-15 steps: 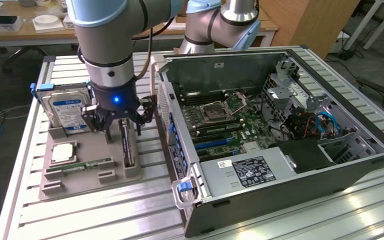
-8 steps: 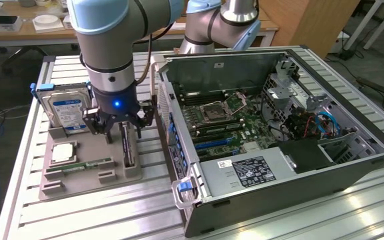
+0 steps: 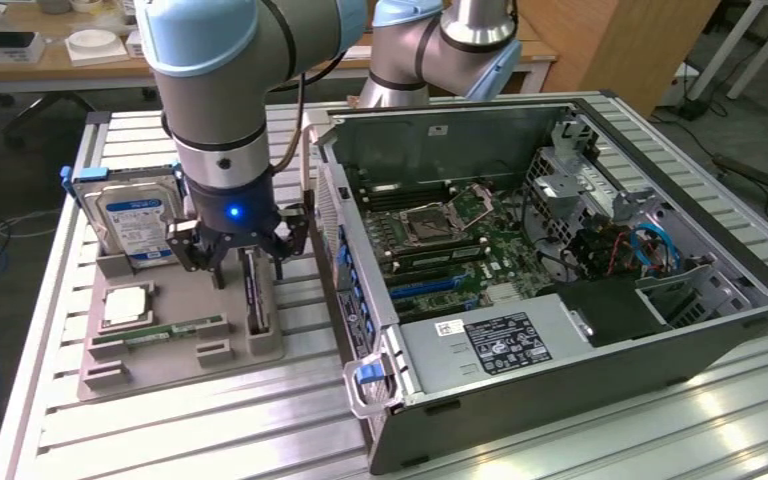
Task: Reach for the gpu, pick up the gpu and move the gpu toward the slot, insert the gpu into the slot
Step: 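Pick up the gpu and move the gpu toward the slot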
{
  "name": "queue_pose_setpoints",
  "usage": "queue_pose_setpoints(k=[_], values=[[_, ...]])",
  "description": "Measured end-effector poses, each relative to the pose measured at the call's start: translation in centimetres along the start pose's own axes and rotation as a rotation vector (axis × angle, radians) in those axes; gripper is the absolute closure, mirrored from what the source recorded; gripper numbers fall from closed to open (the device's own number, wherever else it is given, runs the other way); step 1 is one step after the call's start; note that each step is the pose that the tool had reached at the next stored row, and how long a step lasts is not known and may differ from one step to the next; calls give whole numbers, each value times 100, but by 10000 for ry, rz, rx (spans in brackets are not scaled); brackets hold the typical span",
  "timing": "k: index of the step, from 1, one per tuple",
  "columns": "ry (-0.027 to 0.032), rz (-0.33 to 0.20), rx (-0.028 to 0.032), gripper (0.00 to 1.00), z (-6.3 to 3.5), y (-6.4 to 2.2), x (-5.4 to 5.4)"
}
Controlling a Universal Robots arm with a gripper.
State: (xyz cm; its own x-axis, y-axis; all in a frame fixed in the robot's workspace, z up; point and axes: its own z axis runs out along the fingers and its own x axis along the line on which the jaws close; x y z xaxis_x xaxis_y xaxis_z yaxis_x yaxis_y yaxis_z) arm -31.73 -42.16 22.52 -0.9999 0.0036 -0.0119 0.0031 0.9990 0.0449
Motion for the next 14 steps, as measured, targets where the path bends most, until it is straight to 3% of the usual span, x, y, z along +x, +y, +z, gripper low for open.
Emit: queue_pose_setpoints(k=[4, 7, 11, 14], values=[[-1, -1, 0, 29, 0, 0, 0], [0, -1, 0, 37, 0, 0, 0], [-1, 0, 0, 56, 0, 0, 0], [0, 0, 0, 56, 0, 0, 0]])
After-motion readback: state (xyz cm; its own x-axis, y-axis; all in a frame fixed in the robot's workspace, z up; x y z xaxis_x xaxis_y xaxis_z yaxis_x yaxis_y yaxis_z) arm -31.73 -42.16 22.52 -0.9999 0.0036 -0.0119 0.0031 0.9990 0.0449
